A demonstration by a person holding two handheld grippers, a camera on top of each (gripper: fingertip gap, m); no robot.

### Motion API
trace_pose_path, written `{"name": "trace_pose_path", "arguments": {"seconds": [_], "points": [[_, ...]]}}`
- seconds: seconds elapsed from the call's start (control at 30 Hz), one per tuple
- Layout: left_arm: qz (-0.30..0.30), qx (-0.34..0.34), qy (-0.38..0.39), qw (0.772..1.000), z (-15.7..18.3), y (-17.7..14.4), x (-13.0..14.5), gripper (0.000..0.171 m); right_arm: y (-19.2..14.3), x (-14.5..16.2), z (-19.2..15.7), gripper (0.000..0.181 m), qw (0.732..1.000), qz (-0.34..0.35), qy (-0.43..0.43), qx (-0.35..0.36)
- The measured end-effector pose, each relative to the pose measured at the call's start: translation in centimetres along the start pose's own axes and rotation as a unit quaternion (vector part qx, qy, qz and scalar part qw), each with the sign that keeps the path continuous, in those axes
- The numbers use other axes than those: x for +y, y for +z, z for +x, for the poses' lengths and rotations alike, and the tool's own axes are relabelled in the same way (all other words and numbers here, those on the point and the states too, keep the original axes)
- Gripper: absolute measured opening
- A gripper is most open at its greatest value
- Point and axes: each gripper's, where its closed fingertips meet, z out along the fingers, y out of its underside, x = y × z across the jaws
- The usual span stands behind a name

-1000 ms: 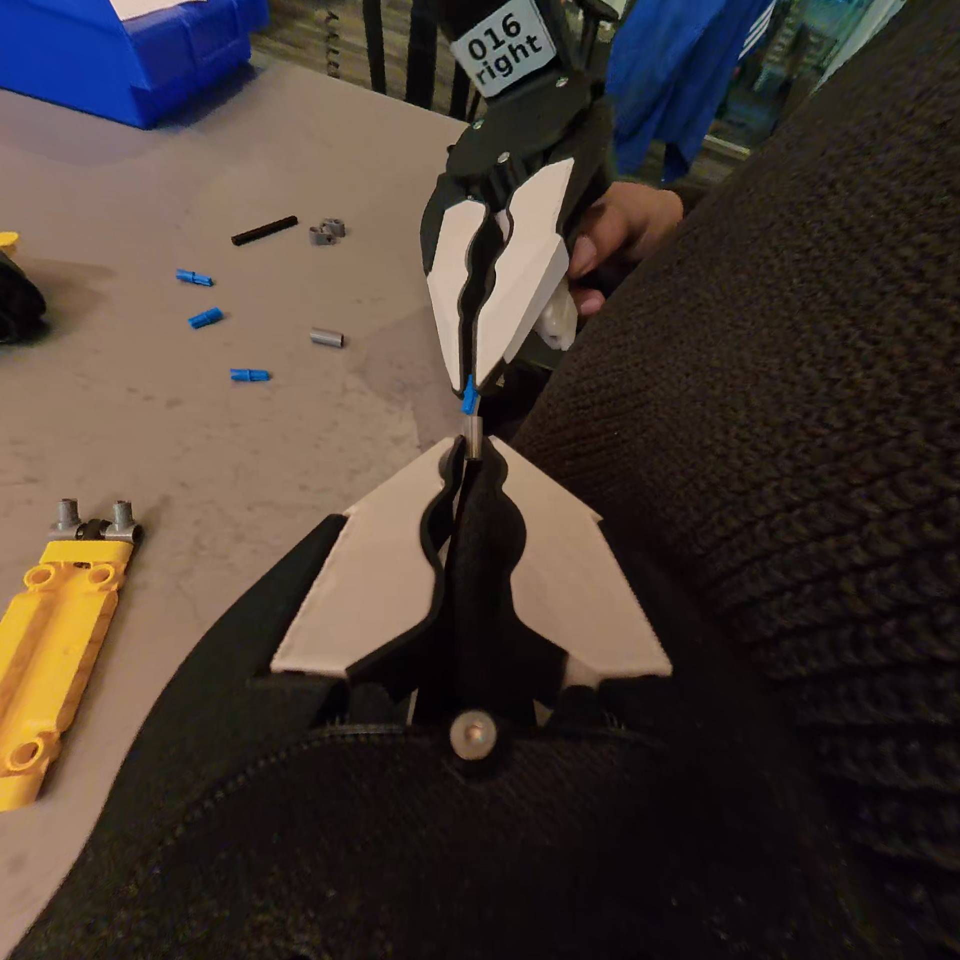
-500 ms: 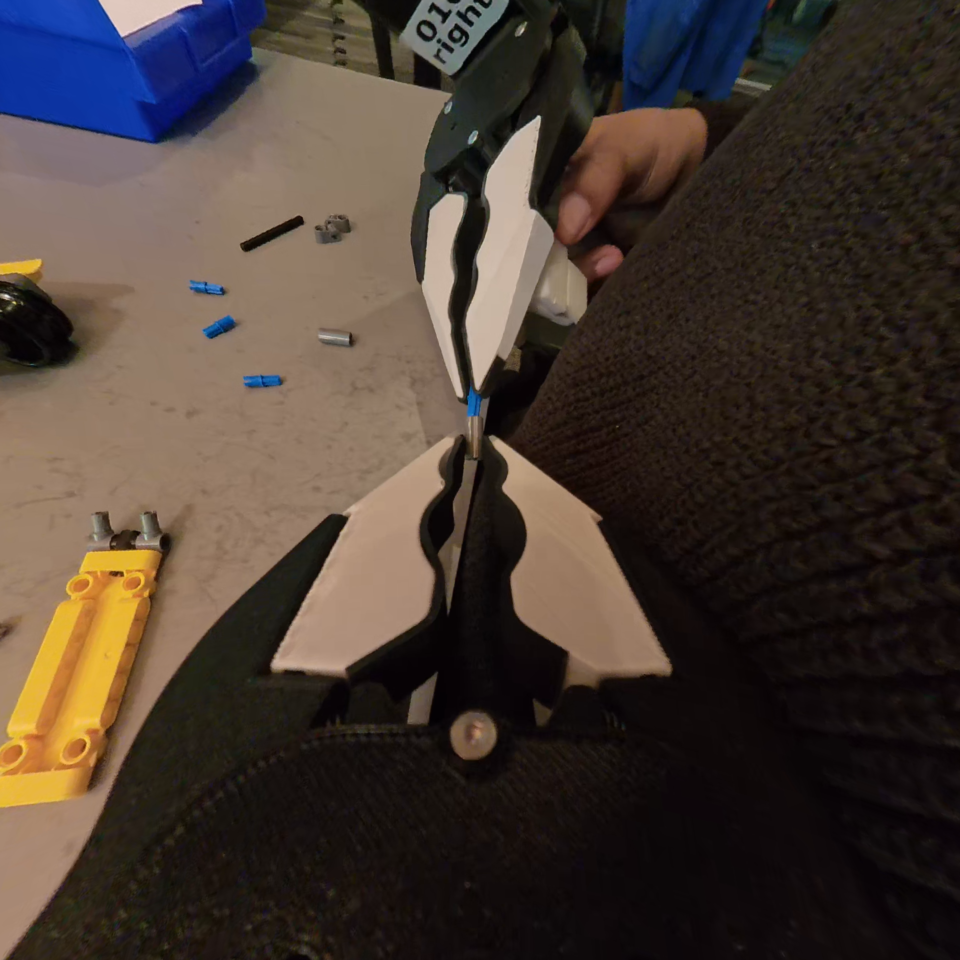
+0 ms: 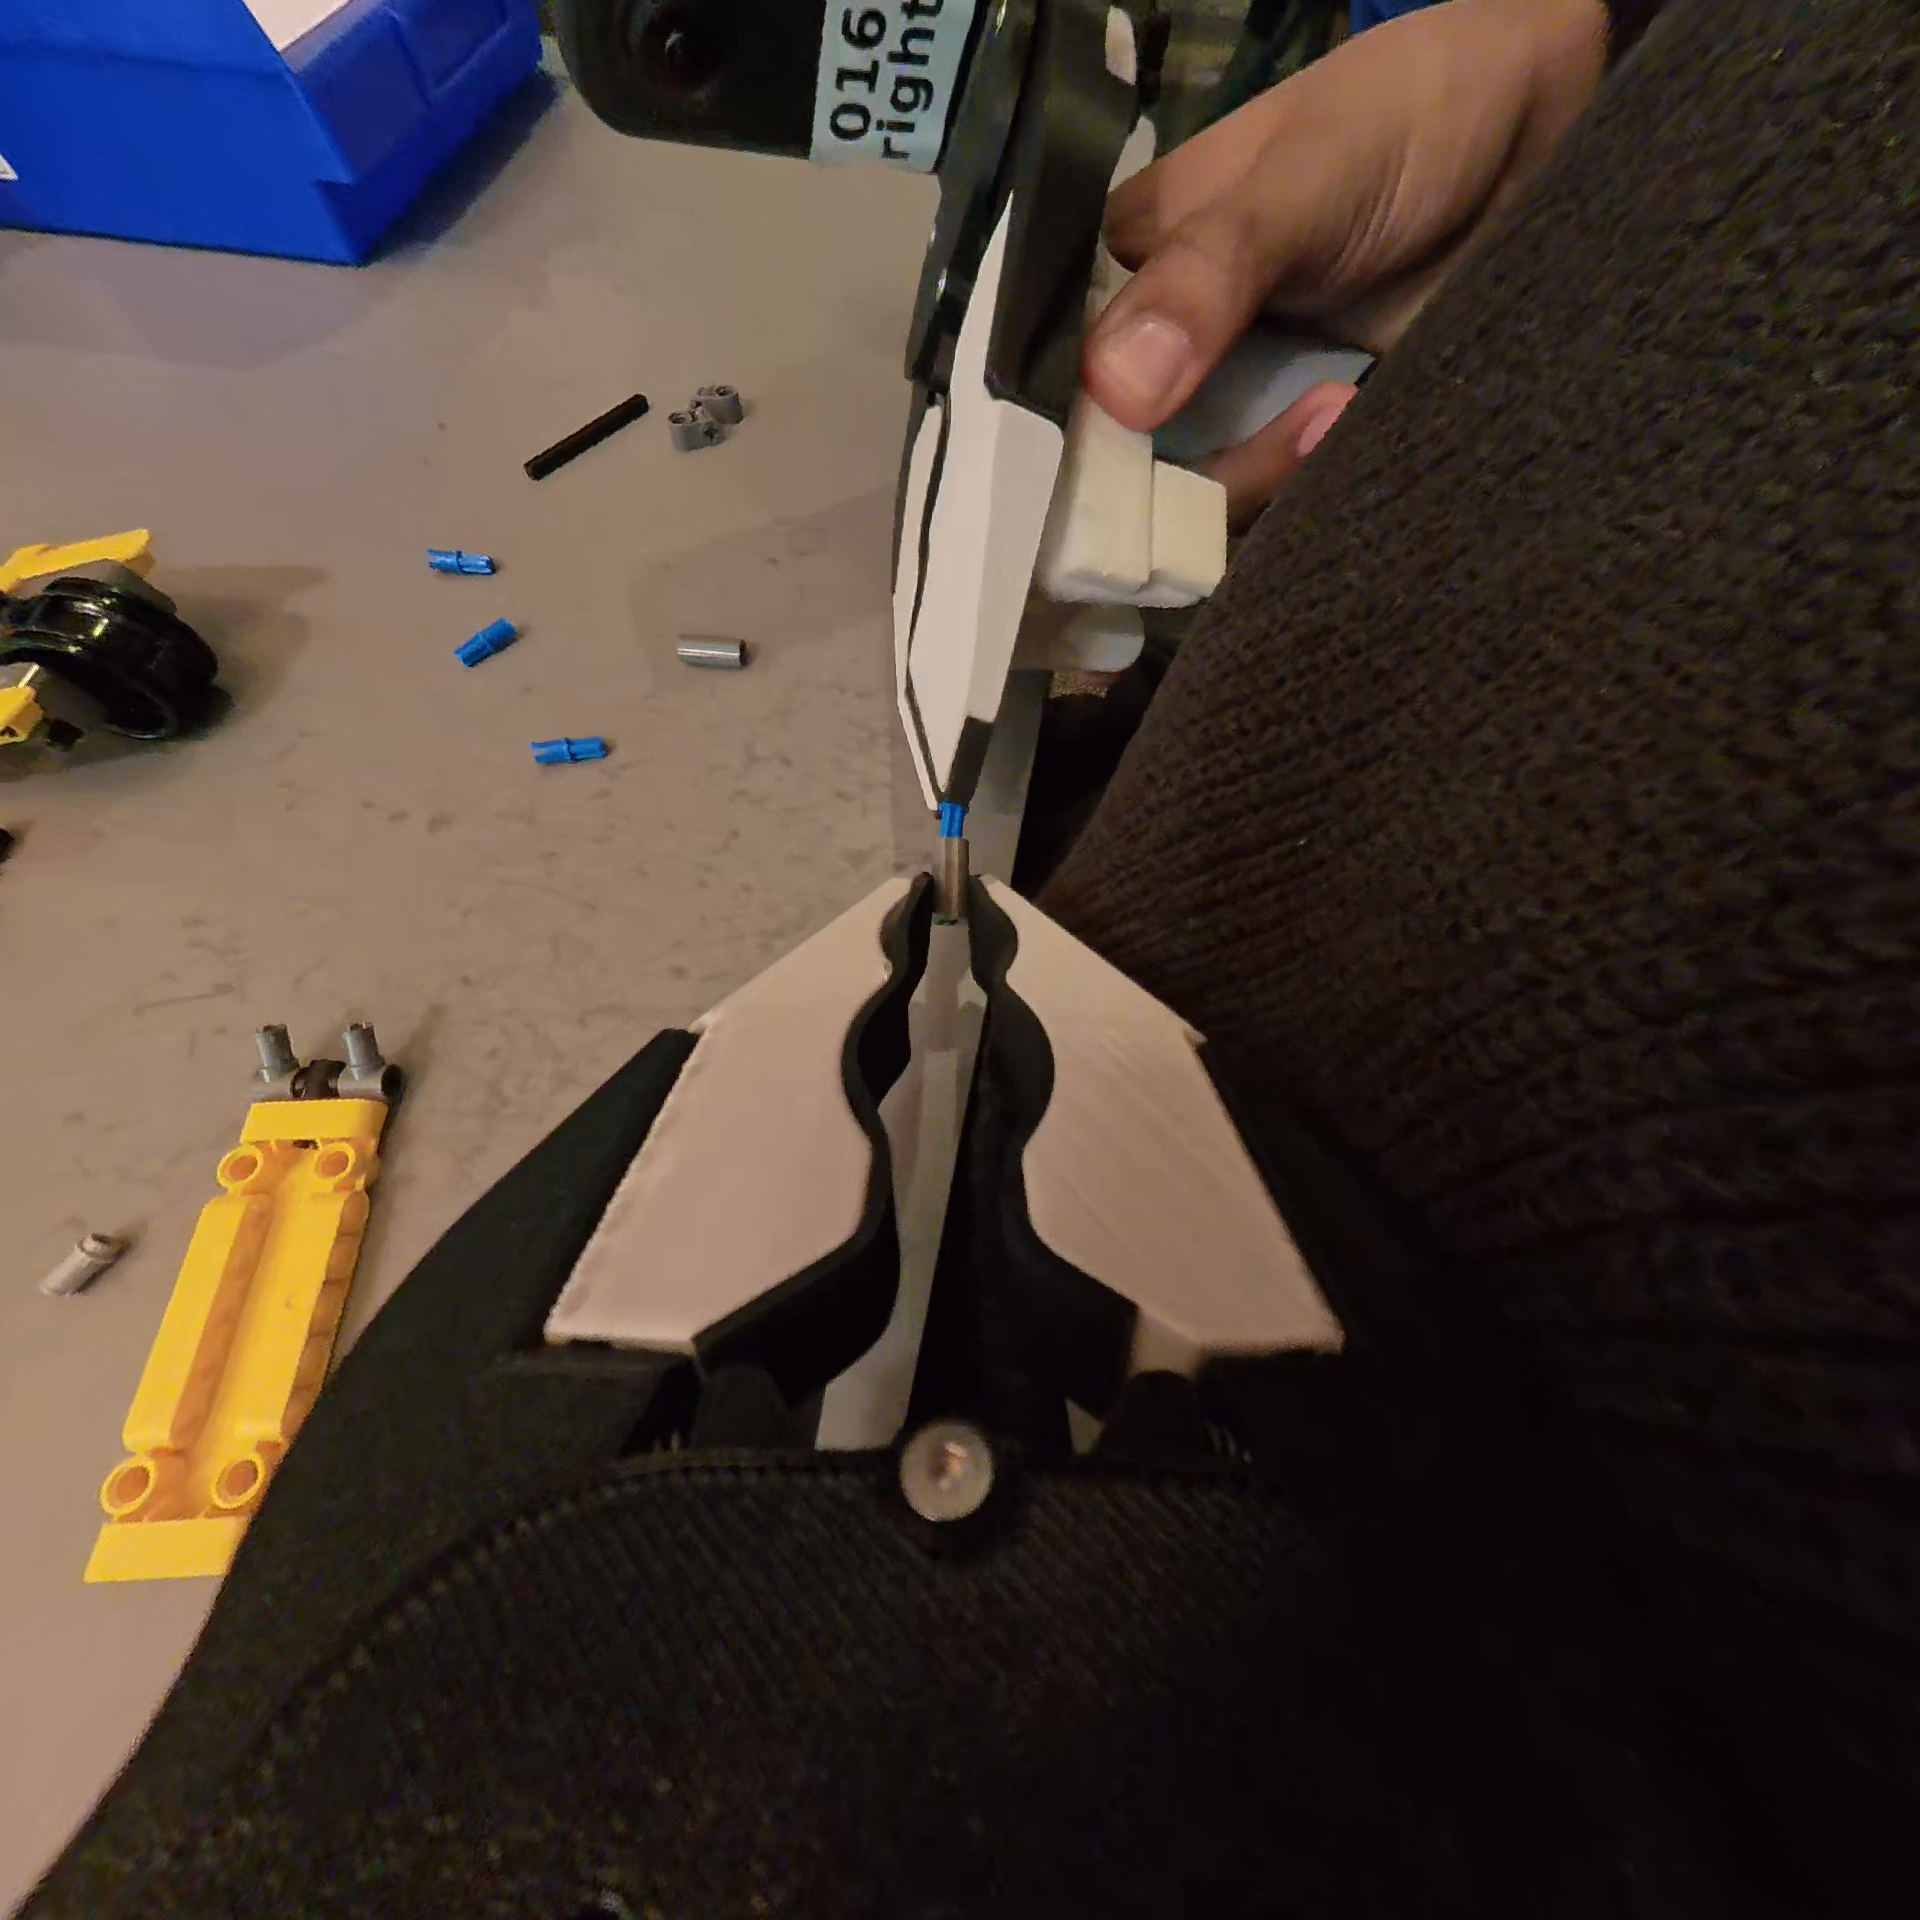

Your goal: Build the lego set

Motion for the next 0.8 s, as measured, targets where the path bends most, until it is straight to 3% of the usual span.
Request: {"name": "trace_pose_path", "arguments": {"seconds": [0.53,0.67,0.73,0.8], "points": [[0.0,0.003,0.006,1.0,-0.1,0.3,0.3,0.0,0.5,0.1,0.5,0.004,0.999,-0.005,0.03,-0.019],[0.021,-0.005,-0.018,1.0,-0.7,0.1,-0.3,0.002,0.1,-1.0,-0.1,0.005,0.999,0.03,-0.002,-0.027],[0.046,-0.002,-0.071,0.996,-1.5,-0.1,-1.2,0.002,-0.6,-2.2,-0.6,0.032,0.996,0.066,-0.052,-0.02],[0.072,0.004,-0.129,0.989,-2.4,-0.4,-2.0,0.003,-1.3,-3.3,-0.7,0.042,0.985,0.099,-0.14,0.022]]}}
